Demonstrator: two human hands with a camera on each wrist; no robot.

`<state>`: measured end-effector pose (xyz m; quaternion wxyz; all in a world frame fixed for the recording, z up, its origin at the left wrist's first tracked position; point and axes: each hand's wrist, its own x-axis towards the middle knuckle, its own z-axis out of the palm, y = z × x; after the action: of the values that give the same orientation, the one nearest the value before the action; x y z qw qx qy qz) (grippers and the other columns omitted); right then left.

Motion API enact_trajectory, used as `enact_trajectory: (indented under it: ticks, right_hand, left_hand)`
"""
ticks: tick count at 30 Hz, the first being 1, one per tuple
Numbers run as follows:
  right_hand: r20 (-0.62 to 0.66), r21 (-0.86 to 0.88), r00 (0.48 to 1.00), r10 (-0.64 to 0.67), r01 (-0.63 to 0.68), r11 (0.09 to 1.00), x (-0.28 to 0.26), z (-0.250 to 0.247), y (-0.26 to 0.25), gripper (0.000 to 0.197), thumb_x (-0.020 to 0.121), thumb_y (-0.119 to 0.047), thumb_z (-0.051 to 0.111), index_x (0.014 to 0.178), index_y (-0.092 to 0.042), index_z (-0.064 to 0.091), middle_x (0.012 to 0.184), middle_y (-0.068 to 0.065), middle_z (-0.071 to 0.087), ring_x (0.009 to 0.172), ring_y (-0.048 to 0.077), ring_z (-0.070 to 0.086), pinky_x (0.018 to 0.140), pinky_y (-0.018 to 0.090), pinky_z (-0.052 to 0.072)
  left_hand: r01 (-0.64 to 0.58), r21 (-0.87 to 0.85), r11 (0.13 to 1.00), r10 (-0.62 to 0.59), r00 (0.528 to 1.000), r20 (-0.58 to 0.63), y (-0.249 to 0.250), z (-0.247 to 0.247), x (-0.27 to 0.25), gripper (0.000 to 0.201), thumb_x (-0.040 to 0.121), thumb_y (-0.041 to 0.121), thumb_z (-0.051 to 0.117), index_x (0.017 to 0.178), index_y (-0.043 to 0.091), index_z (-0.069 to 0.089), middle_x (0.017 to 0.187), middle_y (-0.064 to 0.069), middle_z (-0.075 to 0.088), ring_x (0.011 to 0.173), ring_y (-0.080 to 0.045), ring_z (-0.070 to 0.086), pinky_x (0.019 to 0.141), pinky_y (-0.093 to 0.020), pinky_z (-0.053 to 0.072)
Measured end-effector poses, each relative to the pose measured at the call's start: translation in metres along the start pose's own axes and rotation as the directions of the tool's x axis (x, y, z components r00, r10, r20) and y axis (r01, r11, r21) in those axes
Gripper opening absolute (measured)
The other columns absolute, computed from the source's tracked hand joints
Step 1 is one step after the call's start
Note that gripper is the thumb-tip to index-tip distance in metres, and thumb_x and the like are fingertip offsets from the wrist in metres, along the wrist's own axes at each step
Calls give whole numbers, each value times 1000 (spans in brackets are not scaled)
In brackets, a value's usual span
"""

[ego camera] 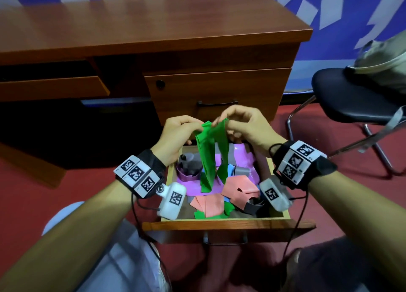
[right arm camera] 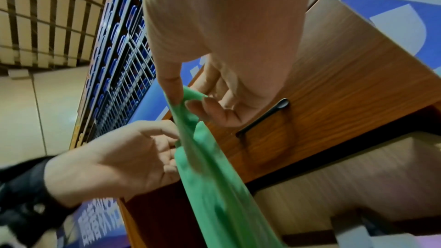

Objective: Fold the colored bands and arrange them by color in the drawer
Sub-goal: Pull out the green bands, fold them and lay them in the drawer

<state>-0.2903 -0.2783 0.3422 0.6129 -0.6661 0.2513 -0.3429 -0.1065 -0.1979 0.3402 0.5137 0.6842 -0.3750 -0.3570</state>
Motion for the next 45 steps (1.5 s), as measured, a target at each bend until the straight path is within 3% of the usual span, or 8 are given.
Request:
enact_trajectory:
  ticks: [2, 9, 16, 23, 26, 30, 34, 45]
  right_hand:
    - [58, -81, 997, 58, -53, 995, -5, -3, 9, 7, 87, 6, 66, 94, 3, 65, 66, 3, 64, 47, 10, 43, 44, 21, 32]
    - [118, -158, 983, 140, -121, 980, -15, -3, 26, 36, 82, 8, 74, 111, -4, 57, 81, 12, 61, 54, 6, 52, 50, 15, 42]
    - [297, -212, 928, 227, -168, 963, -15, -5, 21, 61, 78, 10, 77, 127, -9, 45, 75, 7, 64, 65, 25, 54, 58, 27, 50]
    - [274, -326, 935, 224, -129, 937, -15, 3, 19, 71, 76, 3, 82, 131, -17, 42, 76, 15, 63, 69, 29, 57, 63, 34, 50]
    - [243, -351, 946, 215, -121, 928, -14, 3, 19, 73, 75, 2, 83, 131, -18, 42, 88, 26, 67, 69, 38, 62, 60, 30, 50]
    - [205, -379, 952, 226, -136, 916, -13, 0, 18, 72, 75, 0, 84, 131, -18, 42, 73, 15, 67, 62, 25, 60, 58, 29, 49]
    - [187, -381, 954, 235, -150, 912, -12, 0, 22, 73, 72, -3, 86, 129, -20, 43, 69, 11, 66, 63, 27, 60, 63, 43, 47]
    - [149, -357, 947, 285, -217, 908, -13, 3, 21, 36, 73, 4, 84, 102, -3, 64, 67, 12, 67, 64, 23, 63, 61, 26, 51]
  left_hand:
    - [20, 14, 1000, -21, 999, 43, -1, 1, -1, 13, 83, 1, 69, 87, 9, 78, 63, 9, 68, 57, 0, 55, 48, -18, 39]
    - [84, 98, 992, -103, 971, 214, -11, 0, -5, 14, 84, -1, 71, 83, 12, 77, 67, -2, 72, 55, -4, 62, 55, -21, 47]
    - [158, 114, 981, -186, 934, 305, -11, -8, -6, 13, 83, 1, 77, 85, 14, 78, 73, -1, 73, 60, -1, 65, 51, -16, 50]
    - [169, 173, 970, -225, 892, 391, -16, -8, -7, 11, 82, 6, 79, 85, 16, 80, 81, -1, 76, 66, -5, 66, 55, -20, 48]
    - [149, 180, 972, -210, 894, 396, -17, -9, -6, 11, 82, 7, 81, 90, 14, 79, 79, 2, 76, 66, -5, 67, 58, -20, 49]
    - [123, 195, 973, -192, 901, 389, -18, -11, -5, 14, 82, 12, 83, 96, 11, 80, 81, 1, 77, 67, -4, 67, 60, -20, 50]
    - [113, 200, 973, -186, 899, 397, -20, -10, -5, 12, 83, 17, 83, 94, 14, 81, 86, -2, 78, 77, -8, 70, 58, -19, 50]
    - [-2, 219, 976, -87, 915, 395, -13, -5, -12, 9, 81, 13, 84, 88, 10, 80, 76, 1, 75, 69, -2, 67, 60, -17, 51]
